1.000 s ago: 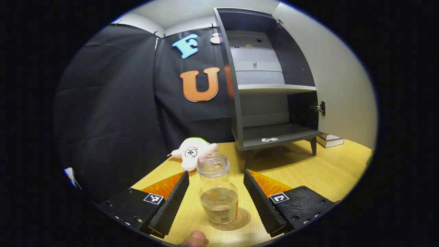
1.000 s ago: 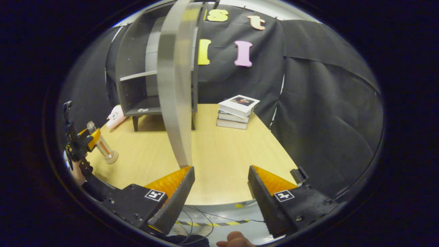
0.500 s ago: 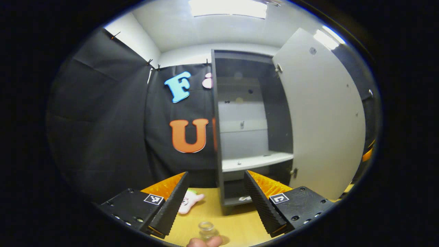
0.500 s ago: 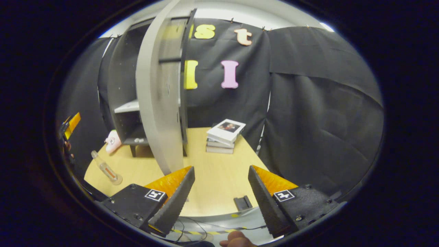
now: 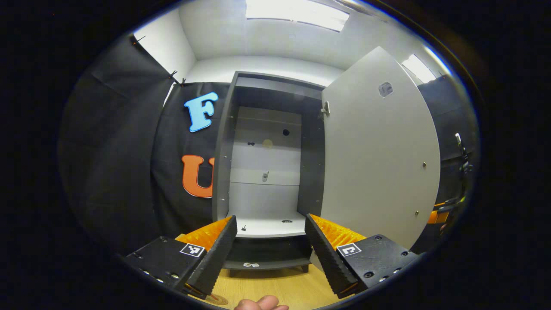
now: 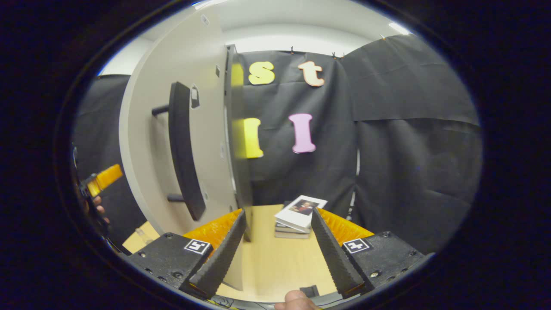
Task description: Open the cabinet door with the right hand, grasp the bottle in the cabinet with the left hand and place it on the coaster, then close the cabinet door with the right hand.
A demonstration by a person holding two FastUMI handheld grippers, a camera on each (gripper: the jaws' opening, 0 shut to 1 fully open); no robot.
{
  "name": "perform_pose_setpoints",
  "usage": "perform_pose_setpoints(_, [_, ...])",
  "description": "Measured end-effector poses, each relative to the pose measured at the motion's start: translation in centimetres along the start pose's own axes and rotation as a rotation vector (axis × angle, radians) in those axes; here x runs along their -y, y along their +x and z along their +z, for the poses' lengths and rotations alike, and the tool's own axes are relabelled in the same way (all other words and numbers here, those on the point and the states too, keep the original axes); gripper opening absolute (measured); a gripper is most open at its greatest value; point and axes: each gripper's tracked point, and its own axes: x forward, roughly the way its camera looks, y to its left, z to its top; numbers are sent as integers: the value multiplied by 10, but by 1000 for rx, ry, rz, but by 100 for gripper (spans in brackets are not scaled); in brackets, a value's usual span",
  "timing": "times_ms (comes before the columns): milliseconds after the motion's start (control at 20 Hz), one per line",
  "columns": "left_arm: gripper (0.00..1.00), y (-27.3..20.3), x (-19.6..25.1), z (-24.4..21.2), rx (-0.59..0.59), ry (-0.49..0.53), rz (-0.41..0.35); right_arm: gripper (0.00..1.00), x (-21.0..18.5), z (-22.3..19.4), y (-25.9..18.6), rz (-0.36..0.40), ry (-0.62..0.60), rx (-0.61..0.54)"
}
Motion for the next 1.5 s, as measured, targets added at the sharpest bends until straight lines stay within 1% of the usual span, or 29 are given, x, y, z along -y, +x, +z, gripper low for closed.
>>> perform_pose_setpoints(50, [95,3,3,-4,-10,4,17,96,4,5,3,4,-42,20])
perform_pose_setpoints(100, [95,5,3,-7,-14,1,38,94,5,9,3,28,-87,51])
perform_pose_setpoints(200, [95,3,-3,-12,-29,1,96,94,-12,10,6,84,-123,77])
perform_pose_setpoints(250, [95,6,-9,-13,-40,4,120,92,-23,2,9,122,-122,66])
perform_pose_setpoints(300, [96,6,-16,-17,-50,14,146,94,-37,-2,13,166,-107,51])
perform_pose_setpoints(350, [96,5,-22,-23,-66,25,170,92,-48,-4,16,217,-94,36])
perform_pose_setpoints(400, [95,7,-28,-29,-81,32,182,94,-62,-8,18,261,-83,22])
perform_pose_setpoints(450, [96,7,-36,-33,-91,37,196,94,-75,-9,21,294,-75,16])
perform_pose_setpoints(650, [95,1,-72,-36,-89,35,255,94,-121,-12,32,363,-44,-12])
perform_pose_setpoints(900, [95,-16,-129,-38,-79,26,332,94,-177,-11,54,426,-107,-1])
perform_pose_setpoints(1000, [95,-28,-158,-41,-99,14,349,94,-197,-12,66,448,-135,-4])
perform_pose_setpoints(1100, [95,-34,-178,-44,-103,4,370,95,-217,-13,81,456,-171,2])
perform_pose_setpoints(1150, [95,-38,-187,-45,-101,-4,380,93,-226,-15,87,461,-192,1])
perform_pose_setpoints(1200, [95,-42,-194,-46,-101,-11,388,95,-237,-18,93,472,-211,1])
perform_pose_setpoints(1250, [95,-46,-203,-48,-100,-14,405,93,-248,-20,102,484,-230,6])
perform_pose_setpoints(1300, [94,-51,-212,-54,-110,-16,431,95,-255,-23,113,464,-272,10])
perform_pose_setpoints(1350, [94,-54,-216,-59,-123,-8,436,95,-256,-25,120,435,-322,14])
perform_pose_setpoints(1400, [95,-54,-212,-63,-136,6,421,99,-262,-25,129,418,-355,23])
perform_pose_setpoints(1500, [95,-60,-205,-65,-150,29,405,99,-275,-24,140,394,-367,50])
